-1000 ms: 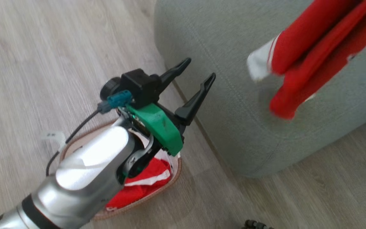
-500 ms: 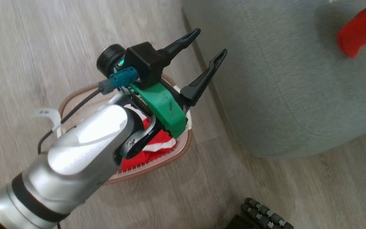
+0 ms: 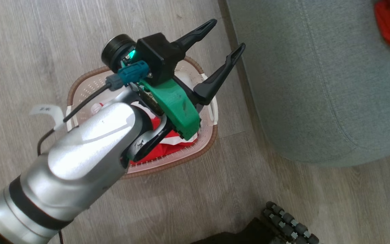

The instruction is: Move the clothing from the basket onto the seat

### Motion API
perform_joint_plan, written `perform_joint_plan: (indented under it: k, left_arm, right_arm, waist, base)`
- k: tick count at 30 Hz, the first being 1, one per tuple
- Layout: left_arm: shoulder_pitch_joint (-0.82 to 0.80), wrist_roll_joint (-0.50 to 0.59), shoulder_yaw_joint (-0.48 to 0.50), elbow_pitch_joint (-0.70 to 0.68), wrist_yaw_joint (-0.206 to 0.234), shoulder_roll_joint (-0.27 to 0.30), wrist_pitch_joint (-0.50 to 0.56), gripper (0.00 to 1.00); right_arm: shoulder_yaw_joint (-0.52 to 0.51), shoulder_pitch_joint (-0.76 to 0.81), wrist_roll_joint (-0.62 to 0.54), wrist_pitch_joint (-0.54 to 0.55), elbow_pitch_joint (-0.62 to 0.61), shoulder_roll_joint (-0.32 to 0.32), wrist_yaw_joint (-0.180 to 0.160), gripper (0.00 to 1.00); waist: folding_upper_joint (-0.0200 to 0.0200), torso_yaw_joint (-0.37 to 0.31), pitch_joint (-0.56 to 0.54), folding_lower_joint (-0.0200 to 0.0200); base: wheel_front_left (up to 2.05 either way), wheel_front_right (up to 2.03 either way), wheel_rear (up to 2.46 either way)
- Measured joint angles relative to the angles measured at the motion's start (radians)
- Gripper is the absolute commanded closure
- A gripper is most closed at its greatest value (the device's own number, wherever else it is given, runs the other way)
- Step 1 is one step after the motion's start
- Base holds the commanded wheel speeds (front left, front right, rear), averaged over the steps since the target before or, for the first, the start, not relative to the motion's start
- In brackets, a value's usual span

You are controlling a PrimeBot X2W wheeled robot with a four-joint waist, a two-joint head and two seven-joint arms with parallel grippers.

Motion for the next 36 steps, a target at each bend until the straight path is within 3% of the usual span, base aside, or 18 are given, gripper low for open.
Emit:
perform_joint_plan:
  k: [9,14,15,16,17,26,31,36]
  left_arm:
    - [0.0,0.0,-0.001,0.001,0.0,0.0,0.0,0.0]
    - [0.0,-0.001,-0.001,0.007,0.0,0.002,-0.004,0.0]
    - [0.0,-0.001,-0.001,0.01,0.0,0.002,-0.009,0.0]
    - [0.0,-0.001,-0.001,0.011,0.0,0.002,-0.009,0.0]
    - [0.0,-0.001,-0.001,0.012,0.0,0.002,-0.011,0.0]
    - [0.027,-0.023,-0.001,0.04,0.0,0.0,-0.046,0.0]
    - [0.096,-0.054,0.0,0.055,0.002,0.003,-0.078,0.0]
    - [0.146,-0.075,0.009,0.059,0.021,0.007,-0.114,0.0]
  right_arm:
    - [0.142,0.064,0.08,0.183,0.063,0.0,0.0,1.0]
    - [0.17,0.066,0.104,0.2,0.074,-0.002,0.0,1.0]
    - [0.178,0.065,0.104,0.201,0.075,-0.003,0.0,0.74]
    - [0.186,0.065,0.104,0.209,0.078,-0.003,0.0,0.41]
    - [0.192,0.065,0.104,0.214,0.083,-0.003,0.0,0.0]
    - [0.258,0.065,0.114,0.299,0.083,-0.01,0.0,0.0]
    - [0.311,0.092,0.121,0.363,-0.01,-0.051,0.0,0.0]
    - [0.312,0.14,0.124,0.351,-0.098,-0.115,0.0,0.0]
  waist:
    - [0.0,0.026,0.008,0.0]
    - [0.0,0.029,-0.008,0.0]
    - [0.0,0.028,-0.013,-0.0001]
    - [0.0,0.027,-0.018,-0.0001]
    - [0.0,0.025,-0.025,-0.0001]
    - [0.0,0.012,-0.104,-0.0001]
    - [0.0001,-0.001,-0.191,-0.0001]
    - [0.0001,-0.007,-0.268,-0.0001]
  base:
    - [0.0,0.0,0.0]
    - [0.0,0.0,0.0]
    - [0.0,0.0,0.0]
    - [0.0,0.0,0.0]
    - [0.0,0.0,0.0]
    - [0.0,0.0,0.0]
    - [0.0,0.0,0.0]
    - [0.0,0.0,0.0]
